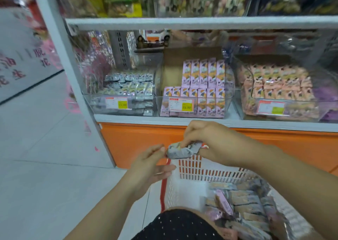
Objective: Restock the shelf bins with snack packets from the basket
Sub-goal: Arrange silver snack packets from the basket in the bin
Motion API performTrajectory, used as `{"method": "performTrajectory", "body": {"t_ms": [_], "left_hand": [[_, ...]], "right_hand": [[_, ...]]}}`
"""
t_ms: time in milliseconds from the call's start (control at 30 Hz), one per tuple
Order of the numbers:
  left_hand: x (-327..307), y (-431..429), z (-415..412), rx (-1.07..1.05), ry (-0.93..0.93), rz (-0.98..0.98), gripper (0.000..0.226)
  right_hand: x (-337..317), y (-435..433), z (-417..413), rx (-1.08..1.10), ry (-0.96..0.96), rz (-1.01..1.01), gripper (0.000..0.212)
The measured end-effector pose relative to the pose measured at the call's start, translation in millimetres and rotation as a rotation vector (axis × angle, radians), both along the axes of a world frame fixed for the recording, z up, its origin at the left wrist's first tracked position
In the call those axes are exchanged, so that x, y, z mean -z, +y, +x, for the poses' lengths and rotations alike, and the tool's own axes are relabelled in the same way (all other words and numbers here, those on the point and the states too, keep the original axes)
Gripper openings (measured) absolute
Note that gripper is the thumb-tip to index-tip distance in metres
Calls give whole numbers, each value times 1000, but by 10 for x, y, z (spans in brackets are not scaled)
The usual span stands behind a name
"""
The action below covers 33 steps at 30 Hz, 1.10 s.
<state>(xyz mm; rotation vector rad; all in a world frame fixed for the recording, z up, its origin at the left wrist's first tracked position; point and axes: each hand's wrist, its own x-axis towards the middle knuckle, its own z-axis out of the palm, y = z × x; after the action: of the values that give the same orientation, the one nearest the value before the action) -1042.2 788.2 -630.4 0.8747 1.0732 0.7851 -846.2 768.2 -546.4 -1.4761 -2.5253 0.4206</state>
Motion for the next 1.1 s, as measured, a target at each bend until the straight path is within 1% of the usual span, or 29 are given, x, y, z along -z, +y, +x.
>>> {"method": "performTrajectory", "body": {"t_ms": [100,167,233,333,400,500,600,700,800,867,900,933,967,1033,1100], "left_hand": [[-154,-35,-70,-99,-128,-12,22],[-220,-36,-107,-130,-172,0,23],[-257,-31,-135,-169,-248,13,33],[-332,-26,-135,-223,-447,-21,52],[-390,-41,-100,-241,-510,-24,56],[-443,-118,-83,-248,-472,-6,47],[-511,-188,-157,-230,-404,9,34],[-594,-146,-256,-197,-379,35,33],[-707,-36,-334,-217,-376,106,32],[-746,64,-359,-269,-307,196,30],[-755,139,-375,-310,-243,240,24],[-770,225,-401,-359,-177,280,18],[-785,334,-442,-404,-98,327,18],[-818,594,-538,-470,119,435,19],[-844,873,-626,-504,412,550,33]], "right_hand": [[-74,-62,-156,-16,48,28,45],[-91,-72,-263,-30,101,61,47],[-81,-89,-352,-32,157,84,44],[-34,-123,-483,-25,253,121,39],[13,-124,-565,-22,308,151,38],[61,-65,-636,4,385,183,37],[83,13,-693,8,415,220,34],[117,114,-777,-10,464,261,35],[98,265,-875,35,568,236,44],[75,366,-919,51,592,231,48],[67,414,-922,57,584,235,49],[68,463,-909,73,556,231,50],[79,518,-878,106,509,222,53],[139,665,-777,215,355,225,61],[214,816,-667,320,172,219,68]]}}
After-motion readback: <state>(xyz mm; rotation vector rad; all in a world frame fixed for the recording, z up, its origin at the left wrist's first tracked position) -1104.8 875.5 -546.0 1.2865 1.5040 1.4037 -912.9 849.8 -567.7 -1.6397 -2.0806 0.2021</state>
